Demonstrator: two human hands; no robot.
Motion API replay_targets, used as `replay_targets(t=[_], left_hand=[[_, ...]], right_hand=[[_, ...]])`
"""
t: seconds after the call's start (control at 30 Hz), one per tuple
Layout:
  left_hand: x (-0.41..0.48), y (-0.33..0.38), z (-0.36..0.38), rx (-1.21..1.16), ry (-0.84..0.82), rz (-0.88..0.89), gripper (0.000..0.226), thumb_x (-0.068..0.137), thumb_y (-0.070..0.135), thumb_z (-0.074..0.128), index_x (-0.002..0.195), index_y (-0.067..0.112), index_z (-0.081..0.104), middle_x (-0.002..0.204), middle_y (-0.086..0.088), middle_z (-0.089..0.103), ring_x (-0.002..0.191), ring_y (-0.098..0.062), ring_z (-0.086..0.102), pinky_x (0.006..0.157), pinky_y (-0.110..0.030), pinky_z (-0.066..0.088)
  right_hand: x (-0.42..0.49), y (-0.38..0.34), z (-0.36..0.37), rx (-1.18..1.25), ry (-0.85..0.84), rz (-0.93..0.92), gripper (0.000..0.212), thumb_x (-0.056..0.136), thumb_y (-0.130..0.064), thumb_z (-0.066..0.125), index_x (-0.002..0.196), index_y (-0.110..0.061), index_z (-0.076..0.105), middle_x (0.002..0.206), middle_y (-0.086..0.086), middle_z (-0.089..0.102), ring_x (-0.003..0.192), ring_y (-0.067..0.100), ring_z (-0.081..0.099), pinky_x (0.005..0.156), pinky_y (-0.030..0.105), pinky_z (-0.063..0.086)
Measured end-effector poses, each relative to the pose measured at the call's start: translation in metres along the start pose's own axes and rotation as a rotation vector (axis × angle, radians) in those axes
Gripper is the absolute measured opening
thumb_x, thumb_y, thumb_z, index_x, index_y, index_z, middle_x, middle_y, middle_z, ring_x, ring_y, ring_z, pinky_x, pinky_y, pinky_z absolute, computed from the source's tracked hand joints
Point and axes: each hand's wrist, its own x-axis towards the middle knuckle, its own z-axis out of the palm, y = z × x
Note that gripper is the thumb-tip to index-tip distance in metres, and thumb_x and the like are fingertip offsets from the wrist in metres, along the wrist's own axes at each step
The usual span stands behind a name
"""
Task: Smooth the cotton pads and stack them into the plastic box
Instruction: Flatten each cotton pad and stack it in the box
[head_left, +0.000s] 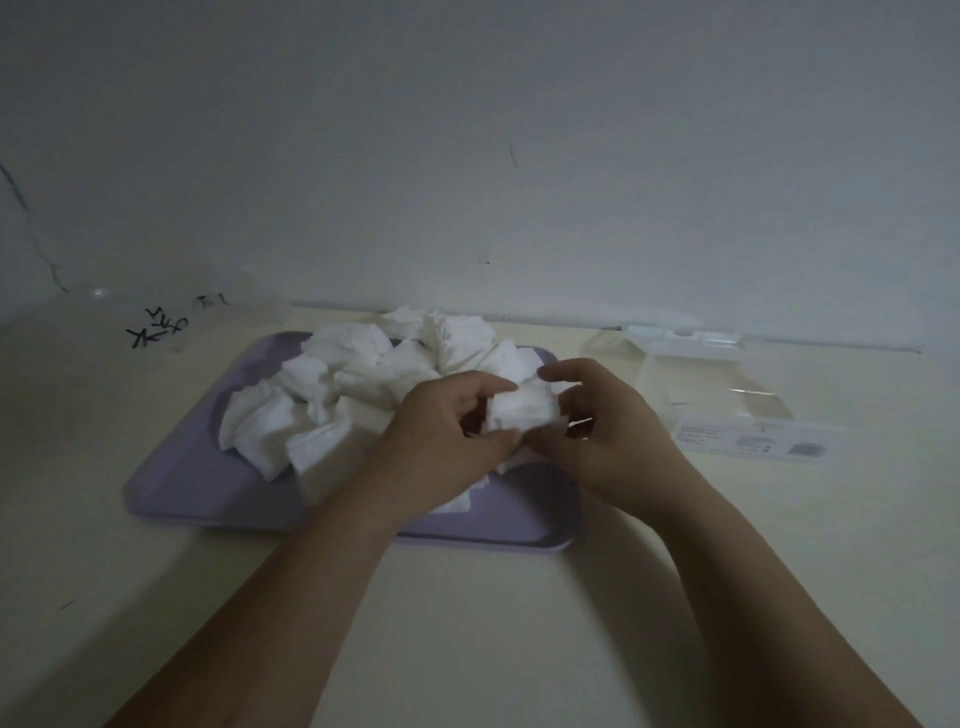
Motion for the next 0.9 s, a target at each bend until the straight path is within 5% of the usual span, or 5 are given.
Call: replay_targets(t=[0.23,0.37,0.53,0.67,0.9], left_hand=[[-0.002,0.000,-0.008,0.238,-0.159,0.034,0.055,0.067,0.025,0.091,0.119,0.031,0.073,0.094,0.014,0.077,0.087,-0.003,0.073,0.081,-0.031,0.060],[-0.004,0.007,-0.018,0.260,-0.202,0.021,0.047,0.069,0.011,0.089,0.109,0.033,0.075,0.088,0.007,0.077,0.076,-0.004,0.067,0.075,-0.027,0.056],[-0.001,0.005,-0.019,0.217,-0.123,-0.031,0.054,0.073,-0.002,0.086,0.116,0.026,0.070,0.098,0.000,0.074,0.078,-0.017,0.072,0.082,-0.026,0.060],[0.001,0.001,-0.014,0.187,-0.029,-0.048,0.043,0.074,0.005,0.091,0.098,0.036,0.071,0.092,-0.001,0.073,0.074,-0.009,0.066,0.085,-0.029,0.059],[-0.003,0.007,-0.010,0.168,0.014,-0.143,0.025,0.073,0.011,0.093,0.088,0.015,0.074,0.072,-0.001,0.078,0.066,-0.004,0.072,0.056,-0.011,0.048]], right_hand=[[-0.005,-0.003,-0.006,-0.286,-0.151,-0.054,0.063,0.082,-0.023,0.082,0.139,-0.039,0.059,0.129,-0.015,0.067,0.111,0.005,0.063,0.091,0.015,0.044],[-0.004,0.000,-0.012,-0.255,-0.190,-0.046,0.066,0.088,-0.019,0.077,0.144,-0.044,0.055,0.134,-0.015,0.066,0.120,0.005,0.063,0.109,0.030,0.049],[-0.007,-0.002,-0.008,-0.299,-0.222,-0.081,0.057,0.097,-0.018,0.069,0.147,-0.042,0.053,0.142,-0.012,0.060,0.128,0.008,0.056,0.100,0.009,0.033],[-0.008,0.006,0.001,-0.372,-0.281,-0.152,0.068,0.099,-0.016,0.063,0.158,-0.038,0.038,0.133,0.006,0.059,0.121,0.028,0.056,0.107,0.035,0.042],[-0.008,0.006,0.008,-0.398,-0.222,-0.170,0.058,0.100,-0.012,0.062,0.154,-0.027,0.047,0.138,0.009,0.055,0.125,0.029,0.055,0.100,0.019,0.037]])
